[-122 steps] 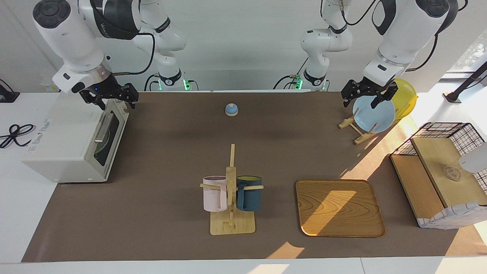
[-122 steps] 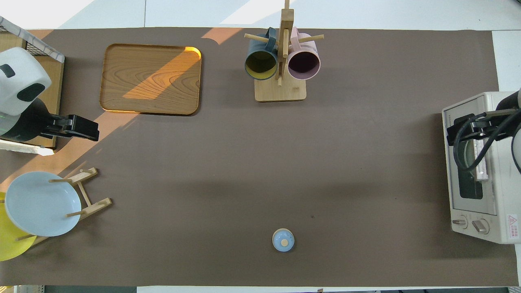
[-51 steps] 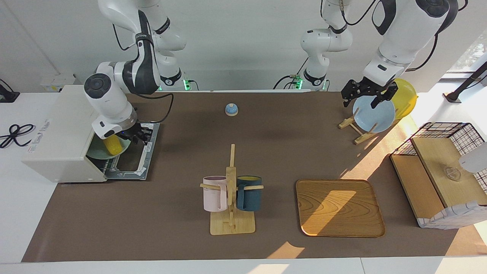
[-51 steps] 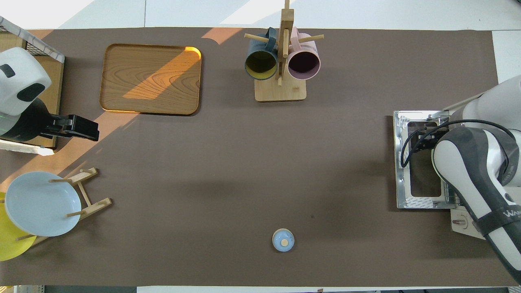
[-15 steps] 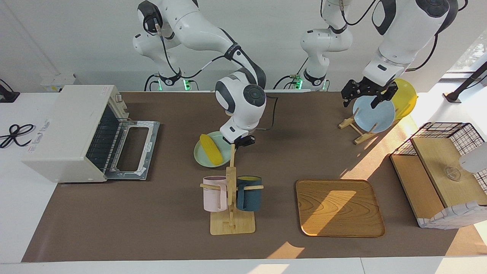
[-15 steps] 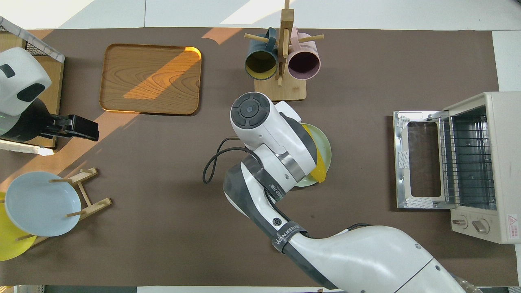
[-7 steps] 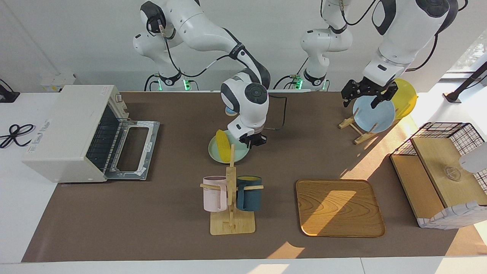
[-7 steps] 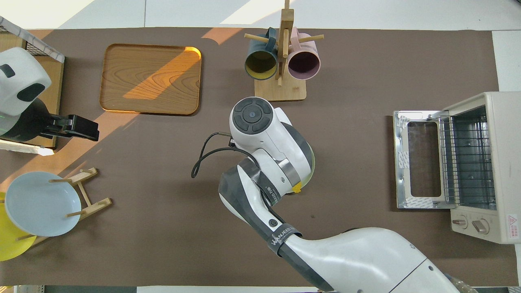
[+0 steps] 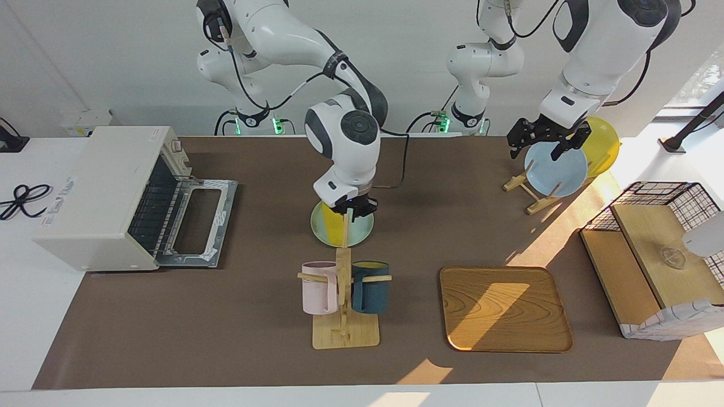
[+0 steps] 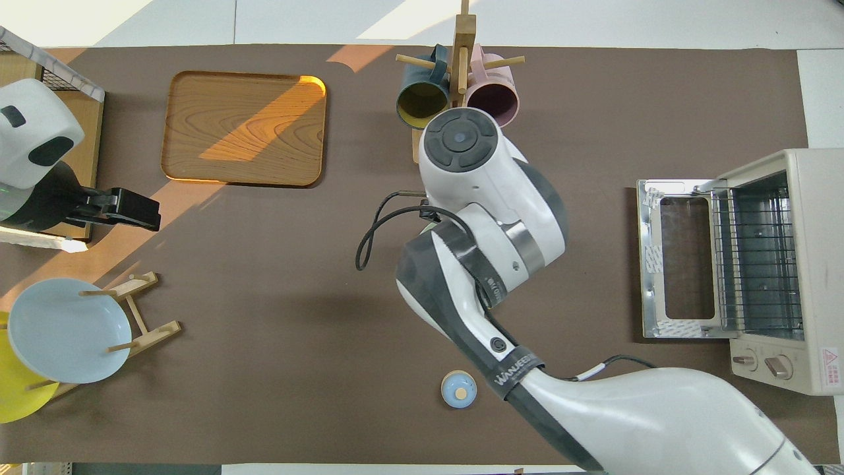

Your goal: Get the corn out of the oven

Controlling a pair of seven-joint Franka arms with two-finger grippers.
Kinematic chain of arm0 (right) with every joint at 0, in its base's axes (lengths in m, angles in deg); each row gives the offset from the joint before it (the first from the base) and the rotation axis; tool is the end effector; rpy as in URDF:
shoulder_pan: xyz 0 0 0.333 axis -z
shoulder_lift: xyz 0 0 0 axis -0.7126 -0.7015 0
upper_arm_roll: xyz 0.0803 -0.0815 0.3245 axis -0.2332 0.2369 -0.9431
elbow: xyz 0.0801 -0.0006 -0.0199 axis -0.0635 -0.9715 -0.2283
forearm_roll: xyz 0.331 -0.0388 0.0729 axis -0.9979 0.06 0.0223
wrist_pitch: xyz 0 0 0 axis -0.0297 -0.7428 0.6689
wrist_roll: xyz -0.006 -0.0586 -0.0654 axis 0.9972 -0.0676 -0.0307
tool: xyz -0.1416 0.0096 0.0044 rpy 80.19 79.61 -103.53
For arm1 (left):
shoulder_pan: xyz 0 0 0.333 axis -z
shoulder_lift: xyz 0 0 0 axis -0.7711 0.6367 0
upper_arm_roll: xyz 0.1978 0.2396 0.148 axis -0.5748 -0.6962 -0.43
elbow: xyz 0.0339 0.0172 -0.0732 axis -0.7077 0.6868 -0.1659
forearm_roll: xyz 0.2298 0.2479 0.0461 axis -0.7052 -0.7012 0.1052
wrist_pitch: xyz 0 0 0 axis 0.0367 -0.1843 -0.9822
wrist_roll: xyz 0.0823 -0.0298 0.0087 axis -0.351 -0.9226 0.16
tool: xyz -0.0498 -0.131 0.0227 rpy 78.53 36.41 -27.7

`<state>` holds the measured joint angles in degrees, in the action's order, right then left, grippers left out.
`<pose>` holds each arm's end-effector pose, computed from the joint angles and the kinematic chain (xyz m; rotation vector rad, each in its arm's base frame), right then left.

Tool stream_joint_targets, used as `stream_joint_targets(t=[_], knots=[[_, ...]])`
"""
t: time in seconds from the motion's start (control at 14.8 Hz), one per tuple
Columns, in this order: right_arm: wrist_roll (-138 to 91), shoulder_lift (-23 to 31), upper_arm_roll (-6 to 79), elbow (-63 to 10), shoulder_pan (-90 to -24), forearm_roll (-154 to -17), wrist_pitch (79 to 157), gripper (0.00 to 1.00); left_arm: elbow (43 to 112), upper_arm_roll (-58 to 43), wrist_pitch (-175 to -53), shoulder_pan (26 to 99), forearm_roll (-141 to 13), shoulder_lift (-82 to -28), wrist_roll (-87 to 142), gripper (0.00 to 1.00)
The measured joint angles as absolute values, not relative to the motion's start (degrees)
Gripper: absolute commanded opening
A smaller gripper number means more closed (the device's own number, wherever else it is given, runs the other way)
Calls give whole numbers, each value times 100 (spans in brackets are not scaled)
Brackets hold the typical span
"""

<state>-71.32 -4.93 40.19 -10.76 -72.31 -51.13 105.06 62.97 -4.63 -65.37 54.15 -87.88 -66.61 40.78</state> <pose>0.5460 0.3008 0.4126 3.0189 -0.2224 -0.1268 0.4770 -0.0860 0.5991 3.1161 -0.2096 -0.0902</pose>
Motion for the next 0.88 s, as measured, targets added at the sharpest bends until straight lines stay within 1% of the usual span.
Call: stream_joint_targets(t=[0.07, 0.2, 0.34, 0.54, 0.68, 0.88], knots=[[-6955, -374, 4021, -1245, -7059, -5072, 10417, 0, 6297, -463, -6530, 5415, -8788, -6661, 4078, 100], [-6758, -132, 4027, -1835, -6775, -4958, 10418, 0, 6297, -463, -6526, 5415, -8788, -6671, 4078, 100], [-6587, 42, 4030, -2428, -6452, -4705, 10518, 0, 6297, -457, -6525, 5415, -8787, -6685, 4078, 100], [-6308, 230, 4032, -3073, -6037, -4439, 10759, 0, 6313, -387, -6558, 5492, -8776, -6694, 4066, 100], [-6255, 345, 4032, -3521, -5883, -4165, 11103, 0, 6517, -342, -6901, 5798, -8772, -6747, 3822, 100], [-6055, 456, 4030, -4058, -5607, -3931, 11569, 0, 7083, -298, -7681, 6525, -8769, -6837, 2871, 100]])
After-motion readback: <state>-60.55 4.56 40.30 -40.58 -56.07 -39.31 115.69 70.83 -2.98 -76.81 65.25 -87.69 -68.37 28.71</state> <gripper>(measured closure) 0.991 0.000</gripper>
